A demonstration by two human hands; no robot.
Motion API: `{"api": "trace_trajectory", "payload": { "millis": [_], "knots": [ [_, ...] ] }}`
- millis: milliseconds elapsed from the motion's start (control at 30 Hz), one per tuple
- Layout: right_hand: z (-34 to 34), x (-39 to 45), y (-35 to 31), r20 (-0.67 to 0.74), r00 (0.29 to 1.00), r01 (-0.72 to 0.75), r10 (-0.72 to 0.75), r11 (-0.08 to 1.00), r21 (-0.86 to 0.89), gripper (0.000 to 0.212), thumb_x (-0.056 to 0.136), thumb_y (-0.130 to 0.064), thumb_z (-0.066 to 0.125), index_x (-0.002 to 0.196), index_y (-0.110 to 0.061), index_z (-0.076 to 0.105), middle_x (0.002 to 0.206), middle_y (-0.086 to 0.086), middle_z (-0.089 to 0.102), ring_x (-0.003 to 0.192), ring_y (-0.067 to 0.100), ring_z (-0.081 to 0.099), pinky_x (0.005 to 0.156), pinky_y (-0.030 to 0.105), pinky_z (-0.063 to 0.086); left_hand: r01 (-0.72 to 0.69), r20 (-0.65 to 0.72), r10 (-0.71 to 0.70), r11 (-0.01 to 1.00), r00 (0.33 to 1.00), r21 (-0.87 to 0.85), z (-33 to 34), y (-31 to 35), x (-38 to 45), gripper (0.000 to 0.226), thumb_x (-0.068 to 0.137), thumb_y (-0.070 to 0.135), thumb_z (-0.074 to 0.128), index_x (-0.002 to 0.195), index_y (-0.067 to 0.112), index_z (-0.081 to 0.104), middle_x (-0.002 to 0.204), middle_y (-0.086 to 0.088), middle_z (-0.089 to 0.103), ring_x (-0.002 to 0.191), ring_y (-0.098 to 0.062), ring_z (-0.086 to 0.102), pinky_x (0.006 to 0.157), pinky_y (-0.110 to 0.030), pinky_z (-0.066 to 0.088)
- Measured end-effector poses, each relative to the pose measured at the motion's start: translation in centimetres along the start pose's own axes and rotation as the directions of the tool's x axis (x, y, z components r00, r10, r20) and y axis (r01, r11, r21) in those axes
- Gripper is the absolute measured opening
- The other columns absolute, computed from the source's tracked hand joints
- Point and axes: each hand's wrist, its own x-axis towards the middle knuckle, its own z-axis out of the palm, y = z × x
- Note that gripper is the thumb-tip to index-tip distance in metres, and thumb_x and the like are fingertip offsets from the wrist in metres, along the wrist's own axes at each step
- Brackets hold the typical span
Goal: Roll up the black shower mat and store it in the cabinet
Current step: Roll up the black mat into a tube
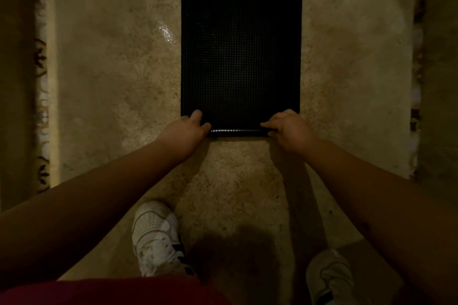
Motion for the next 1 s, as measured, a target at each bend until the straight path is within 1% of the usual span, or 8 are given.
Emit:
{"api": "trace_trajectory", "payload": {
  "millis": [67, 133, 333, 467, 633, 767, 867, 1000],
  "knots": [
    [-0.6, 0.3, 0.0, 0.027, 0.999, -0.022, 0.020, 0.996, 0.083, 0.039, 0.095, -0.015, 0.054, 0.134, -0.016, 0.055, 0.135, 0.010, 0.055, 0.124, 0.028, 0.047, 0.103, 0.032, 0.033, -0.023, 0.025, 0.023, 1.000, 0.999, -0.006, -0.5, -0.6, 0.5, 0.047, 0.093, 0.010, 0.046, 0.139, 0.014, 0.041, 0.118, -0.016, 0.048, 0.094, -0.033, 0.057, 0.072, -0.041, 0.051],
    [-0.7, -0.1, 0.1, -0.054, 0.998, -0.035, 0.045, 0.982, 0.183, 0.035, 0.090, -0.013, 0.061, 0.126, -0.013, 0.061, 0.127, 0.012, 0.060, 0.118, 0.028, 0.052, 0.099, 0.033, 0.039, -0.067, 0.032, 0.067, 0.998, 0.997, 0.005, -0.9, -1.4, 0.9, 0.046, 0.092, 0.013, 0.049, 0.137, 0.016, 0.043, 0.114, -0.013, 0.055, 0.092, -0.032, 0.060, 0.072, -0.040, 0.053],
    [0.2, 0.1, 0.5, -0.073, 0.990, -0.088, 0.123, 0.925, 0.369, 0.021, 0.084, -0.006, 0.068, 0.105, -0.008, 0.070, 0.108, 0.005, 0.056, 0.103, 0.020, 0.052, 0.086, 0.022, 0.036, -0.301, -0.146, 0.302, 0.953, 0.942, 0.028, -1.9, -2.5, -0.2, 0.041, 0.080, 0.011, 0.069, 0.120, 0.015, 0.062, 0.083, -0.013, 0.062, 0.058, -0.028, 0.058, 0.048, -0.027, 0.036],
    [0.3, 0.4, 0.7, -0.092, 0.986, -0.091, 0.141, 0.905, 0.415, 0.023, 0.082, -0.005, 0.069, 0.106, -0.006, 0.071, 0.103, 0.001, 0.047, 0.099, 0.016, 0.047, 0.087, 0.020, 0.034, -0.170, -0.044, 0.179, 0.974, 0.983, 0.150, -1.1, -2.5, -0.3, 0.051, 0.096, 0.024, 0.043, 0.146, 0.028, 0.032, 0.120, -0.005, 0.058, 0.096, -0.026, 0.062, 0.067, -0.033, 0.050],
    [0.5, 0.1, 1.1, -0.103, 0.990, -0.050, 0.094, 0.929, 0.367, 0.026, 0.086, -0.009, 0.067, 0.111, -0.008, 0.070, 0.103, 0.003, 0.053, 0.105, 0.024, 0.050, 0.092, 0.027, 0.038, -0.096, -0.025, 0.103, 0.978, 0.994, 0.186, 0.2, -1.4, -0.8, 0.061, 0.097, 0.020, 0.039, 0.153, 0.018, 0.014, 0.147, -0.012, 0.041, 0.123, -0.030, 0.050, 0.086, -0.040, 0.049],
    [0.0, 0.3, 1.4, -0.102, 0.992, -0.042, 0.076, 0.953, 0.300, 0.027, 0.087, -0.015, 0.066, 0.114, -0.012, 0.069, 0.107, 0.007, 0.055, 0.106, 0.027, 0.043, 0.093, 0.027, 0.032, -0.009, -0.007, 0.011, 0.980, 1.000, 0.198, 0.7, 0.2, -1.0, 0.057, 0.101, 0.018, 0.024, 0.151, 0.003, 0.002, 0.157, -0.026, 0.016, 0.144, -0.037, 0.021, 0.113, -0.046, 0.027],
    [0.2, 0.2, 1.1, -0.204, 0.975, -0.026, 0.088, 0.957, 0.290, 0.024, 0.086, -0.015, 0.067, 0.110, -0.015, 0.071, 0.101, 0.003, 0.054, 0.101, 0.018, 0.037, 0.088, 0.022, 0.027, 0.030, -0.006, -0.029, 0.981, 1.000, 0.193, 1.1, 1.1, -0.7, 0.058, 0.096, 0.017, 0.011, 0.149, -0.003, -0.002, 0.156, -0.032, 0.007, 0.146, -0.042, 0.009, 0.117, -0.050, 0.014],
    [0.7, 0.2, 0.3, -0.317, 0.944, -0.028, 0.092, 0.979, 0.201, 0.021, 0.089, -0.010, 0.062, 0.107, -0.009, 0.072, 0.103, 0.011, 0.064, 0.101, 0.028, 0.047, 0.084, 0.023, 0.029, 0.086, 0.035, -0.090, 0.991, 0.995, 0.105, 0.3, 1.1, 0.6, 0.060, 0.098, 0.019, 0.021, 0.149, -0.004, 0.001, 0.157, -0.032, 0.005, 0.146, -0.041, 0.007, 0.118, -0.048, 0.010]
  ]
}}
